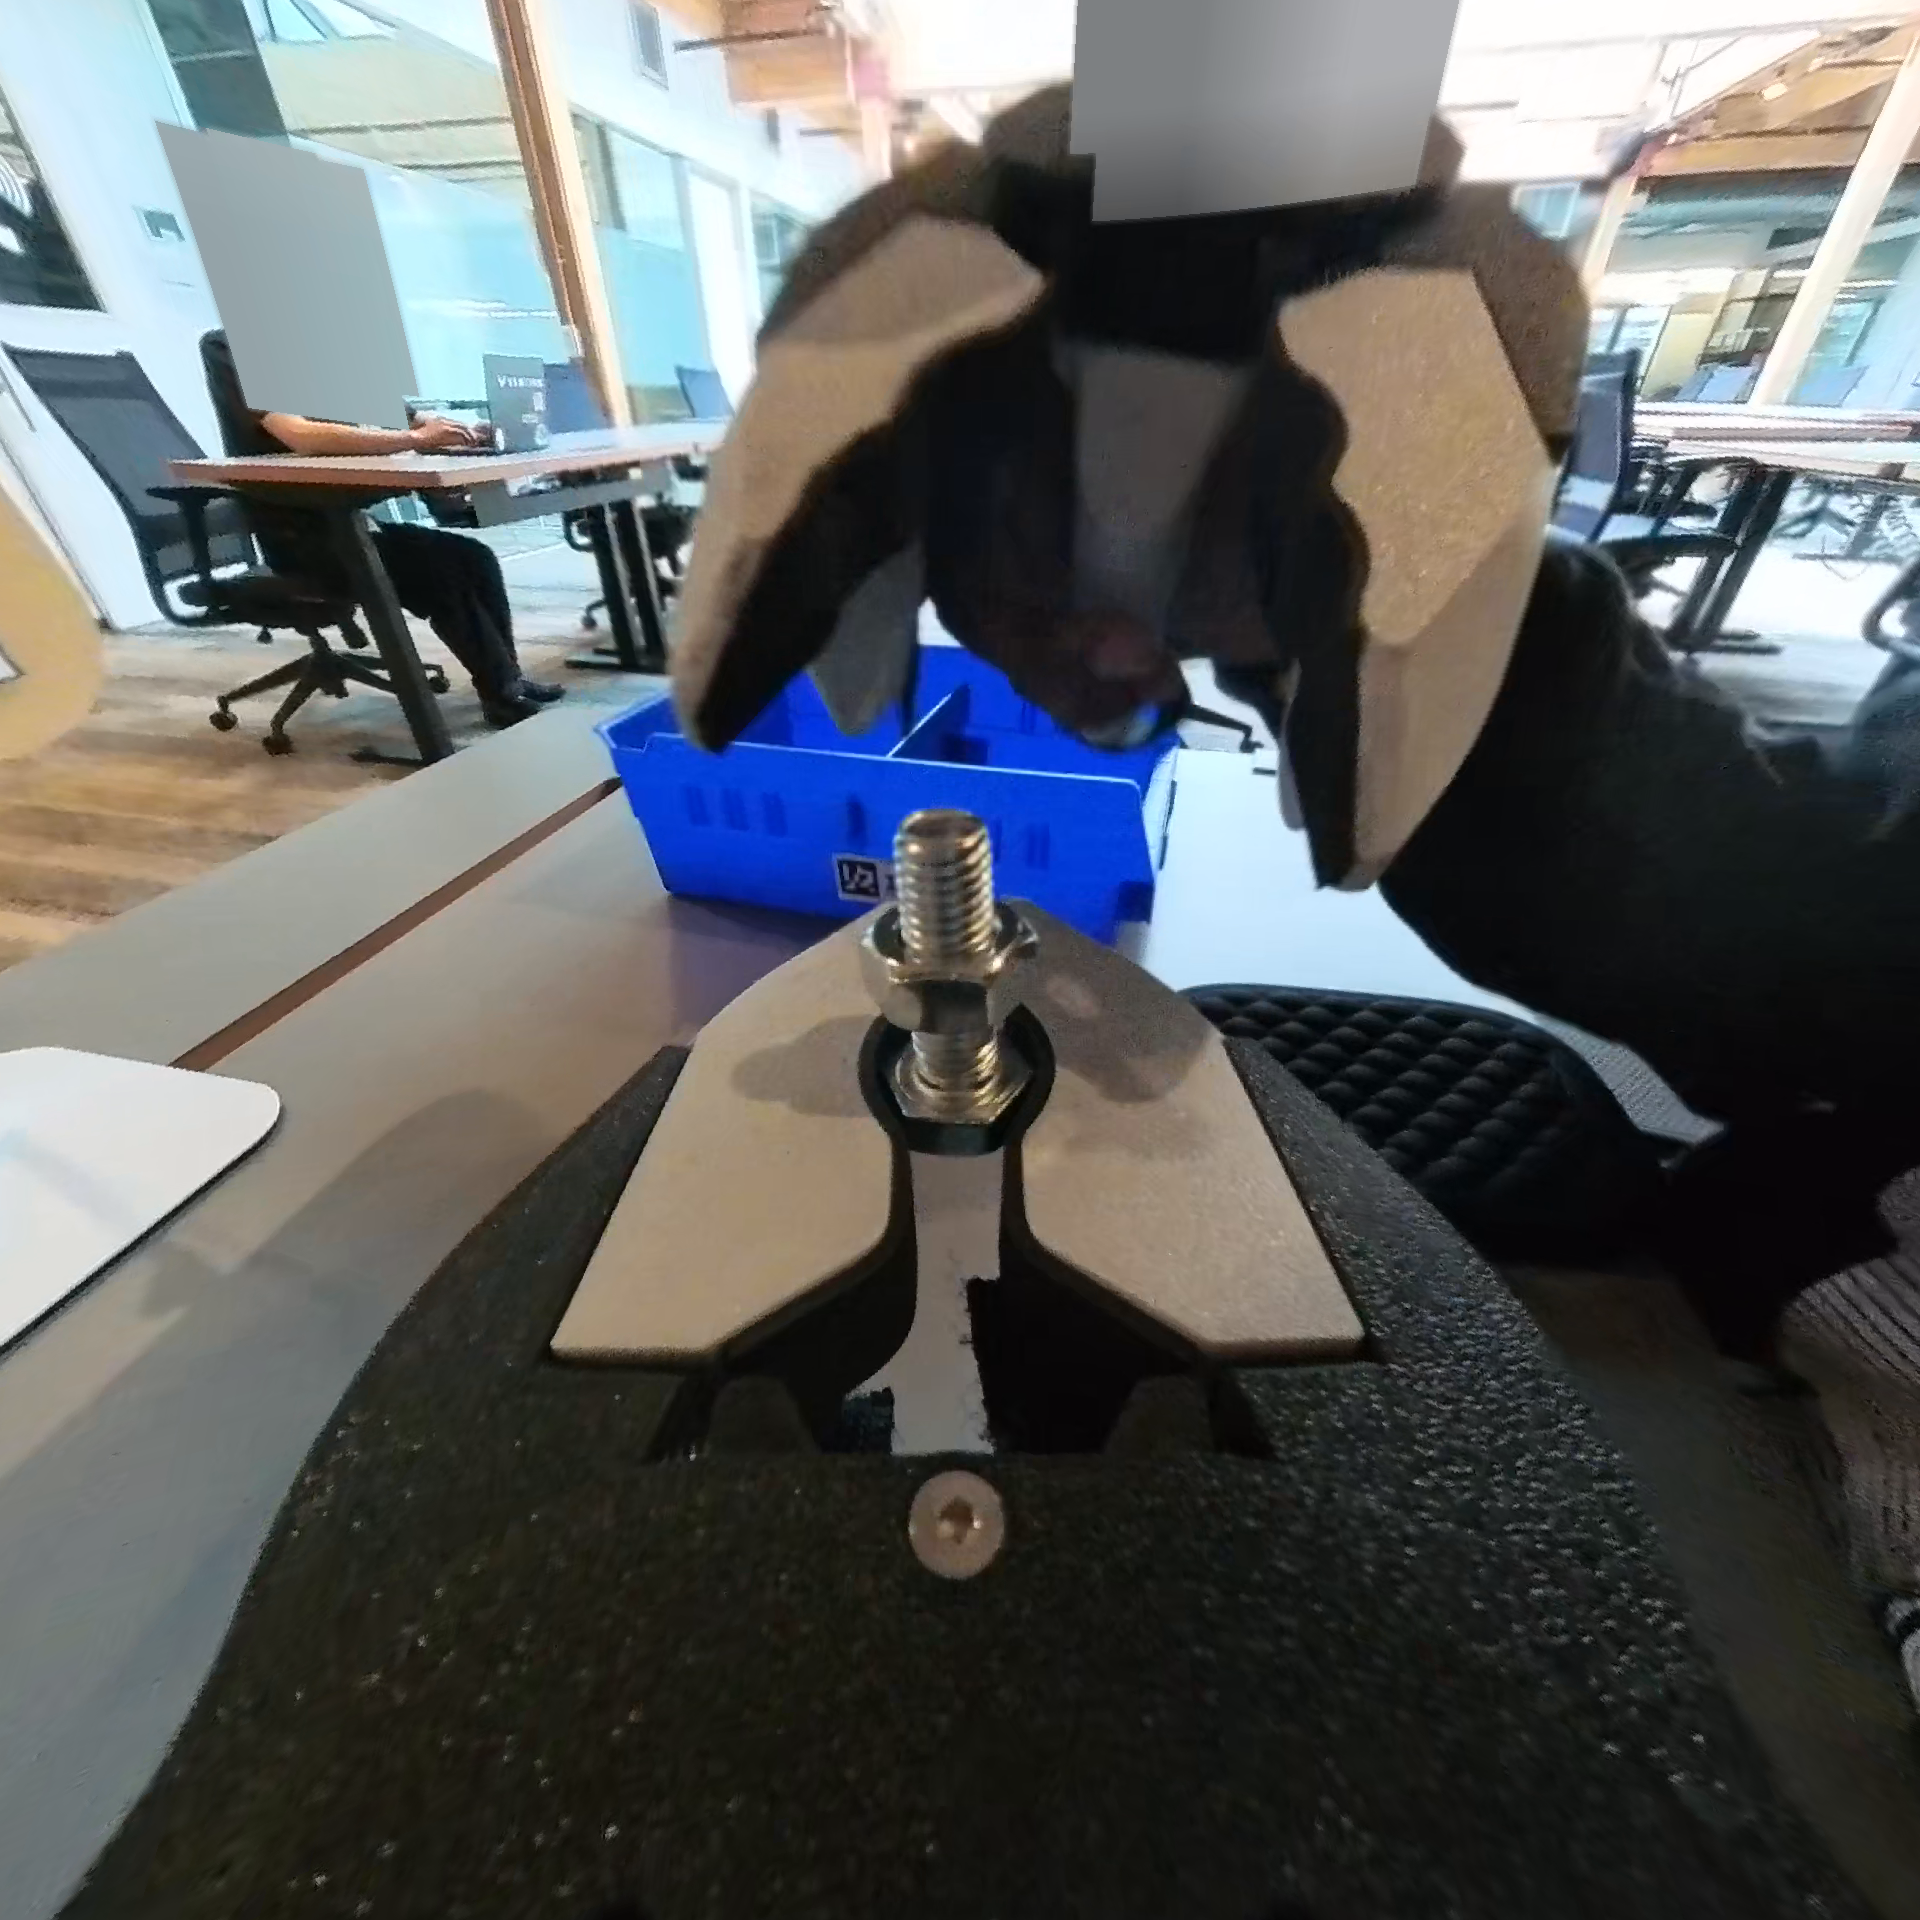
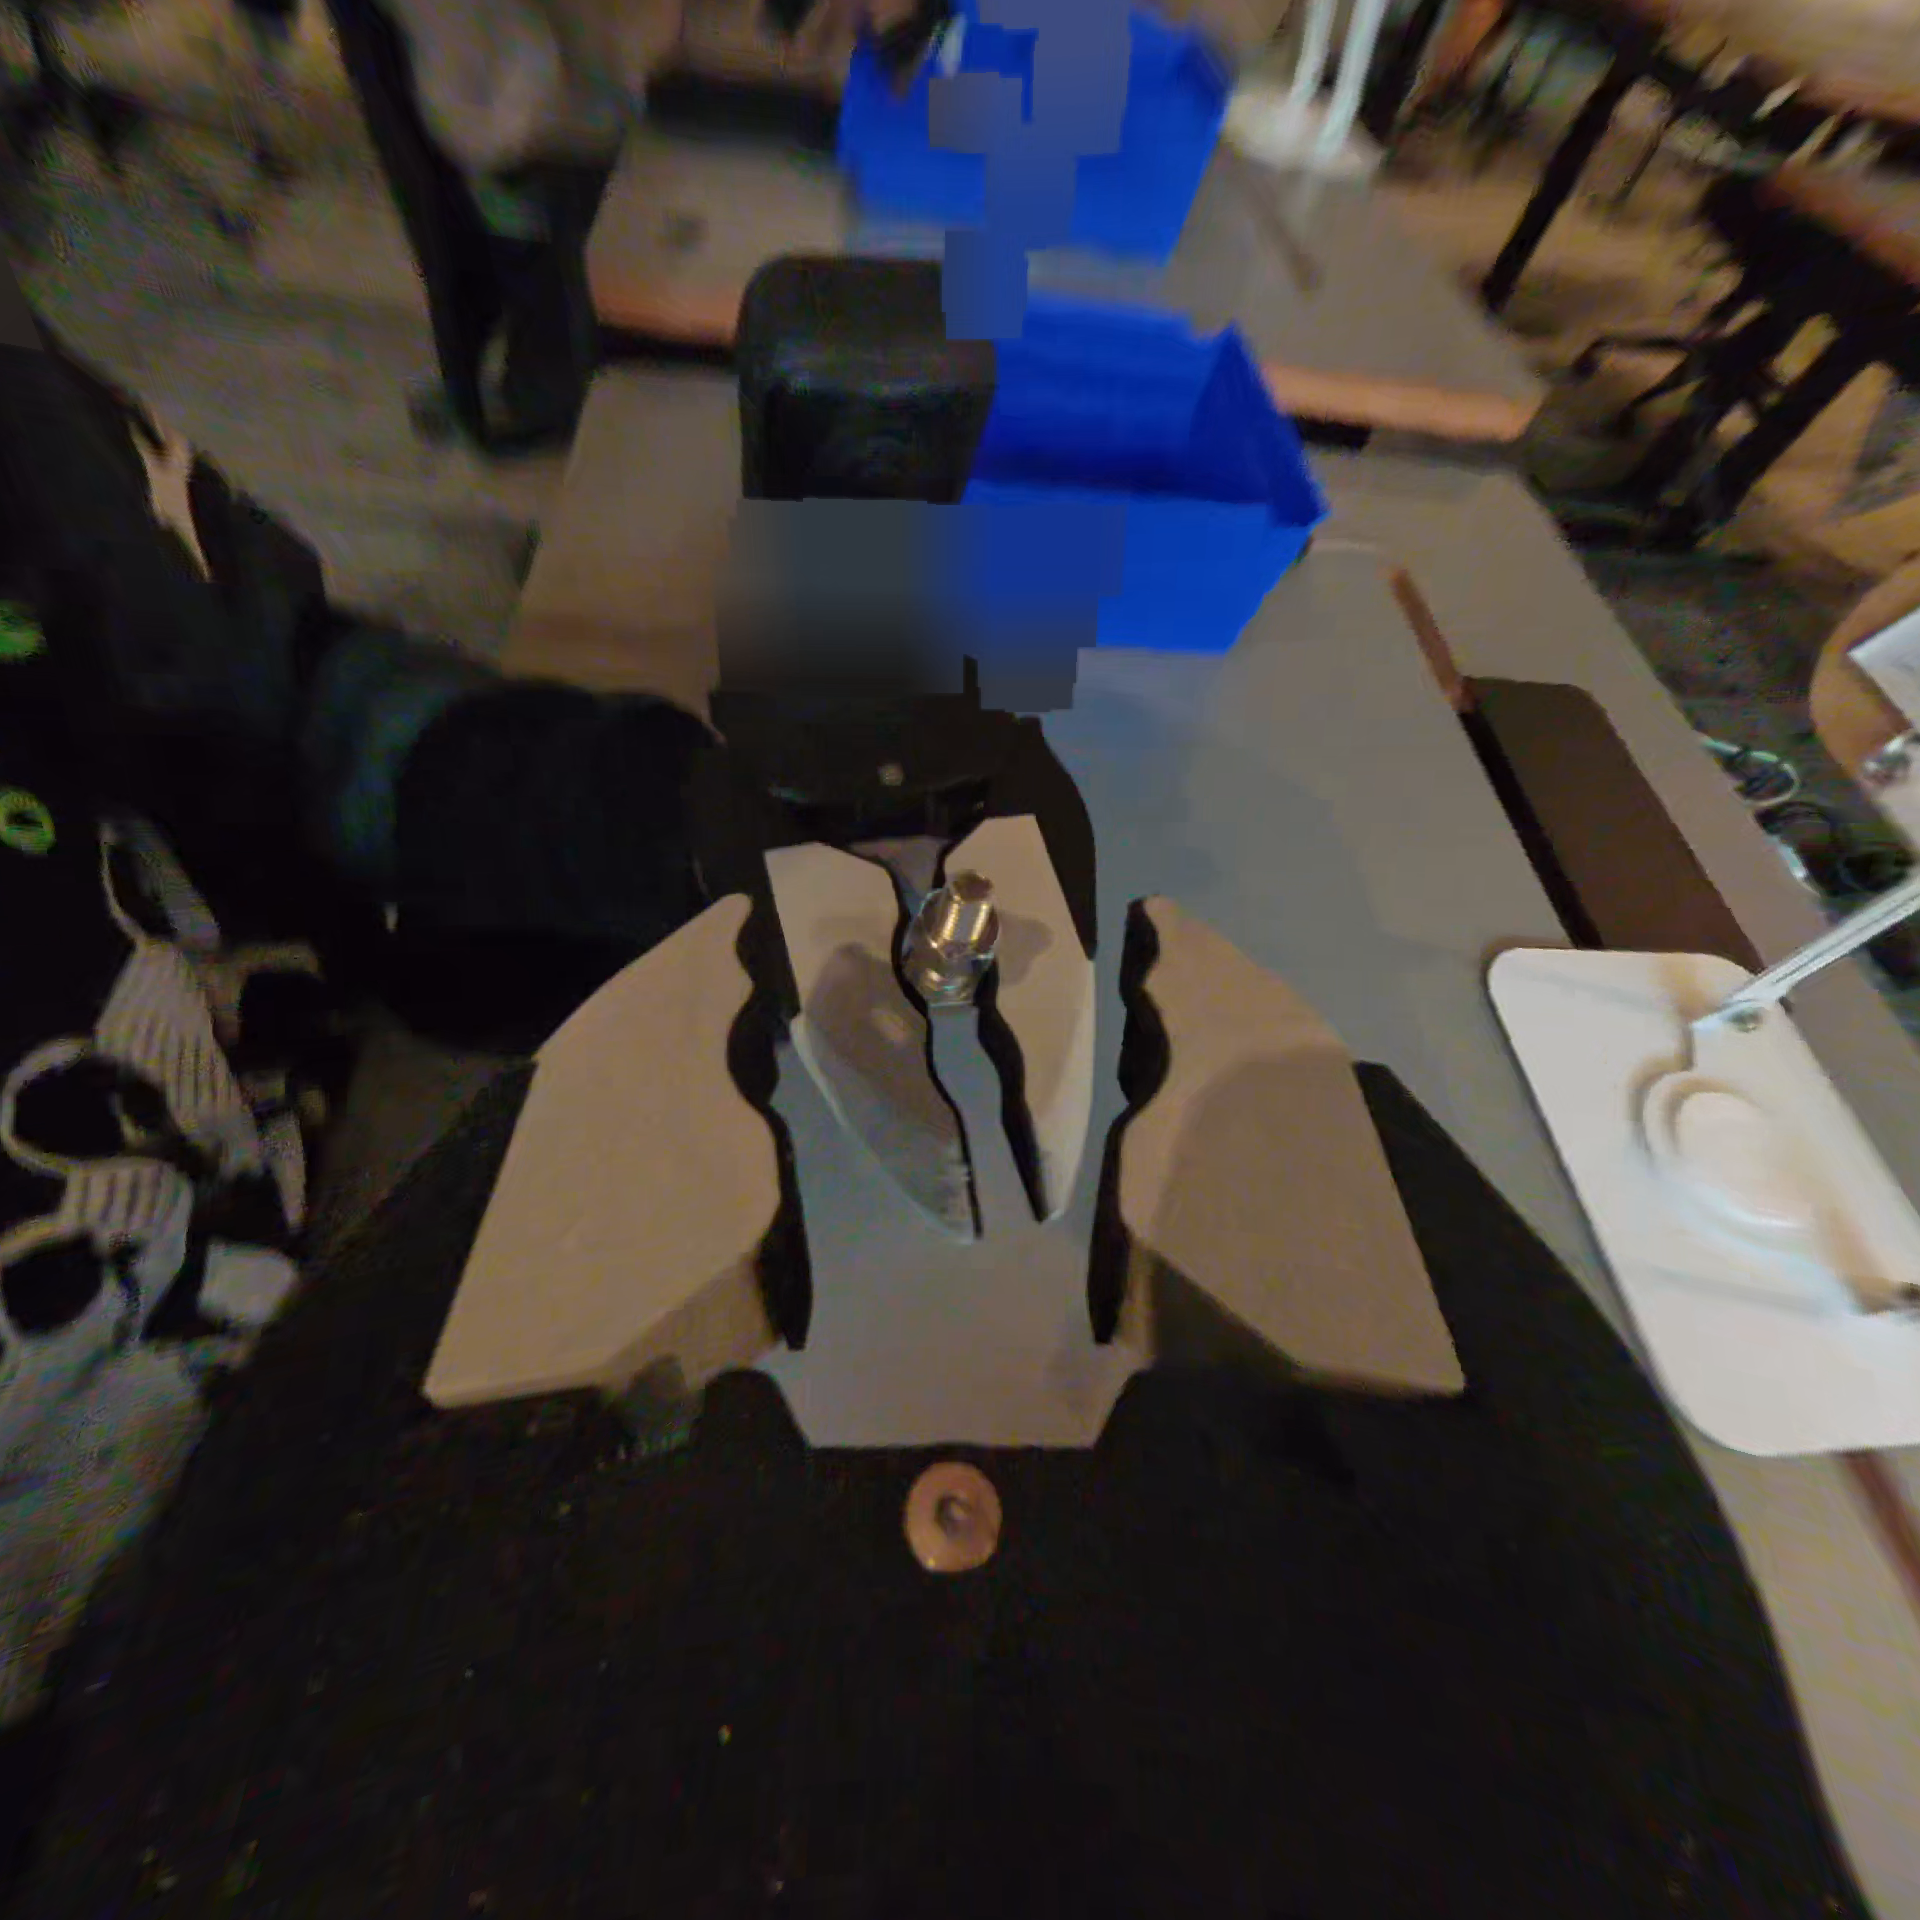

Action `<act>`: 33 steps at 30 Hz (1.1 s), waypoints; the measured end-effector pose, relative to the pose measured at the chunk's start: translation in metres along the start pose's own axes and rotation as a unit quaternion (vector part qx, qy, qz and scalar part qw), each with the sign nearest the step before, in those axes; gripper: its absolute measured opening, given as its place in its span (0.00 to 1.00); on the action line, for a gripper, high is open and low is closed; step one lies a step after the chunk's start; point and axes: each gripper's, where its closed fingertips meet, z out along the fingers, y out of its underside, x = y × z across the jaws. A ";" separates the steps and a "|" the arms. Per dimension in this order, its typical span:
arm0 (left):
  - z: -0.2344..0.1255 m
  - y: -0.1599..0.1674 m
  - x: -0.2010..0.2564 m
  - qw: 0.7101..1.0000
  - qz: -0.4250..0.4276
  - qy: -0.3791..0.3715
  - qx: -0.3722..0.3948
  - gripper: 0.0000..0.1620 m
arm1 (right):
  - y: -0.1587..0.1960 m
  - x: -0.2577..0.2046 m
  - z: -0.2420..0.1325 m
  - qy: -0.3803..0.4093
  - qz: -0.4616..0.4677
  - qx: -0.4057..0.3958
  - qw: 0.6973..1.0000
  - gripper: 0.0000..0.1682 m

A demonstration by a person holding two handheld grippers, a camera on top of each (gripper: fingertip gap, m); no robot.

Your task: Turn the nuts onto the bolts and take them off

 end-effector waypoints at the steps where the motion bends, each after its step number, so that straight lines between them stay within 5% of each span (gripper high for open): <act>1: 0.000 0.002 -0.002 1.000 -0.001 -0.002 -0.001 0.08 | 0.000 0.002 -0.001 0.015 0.021 0.039 0.999 0.36; 8: 0.004 0.011 0.006 0.999 -0.001 0.032 -0.014 0.08 | 0.005 0.008 -0.012 0.065 0.017 0.191 0.979 0.31; 26: 0.009 0.019 0.013 0.998 0.003 0.052 -0.019 0.07 | 0.035 0.011 0.004 0.069 0.060 0.128 0.988 0.26; 30: 0.006 0.017 0.013 0.998 -0.001 0.057 -0.011 0.07 | 0.035 0.021 -0.020 0.099 0.059 0.155 0.981 0.01; 33: 0.007 0.017 0.014 0.998 -0.001 0.059 -0.013 0.08 | 0.027 0.014 -0.023 0.069 0.068 0.185 0.978 0.00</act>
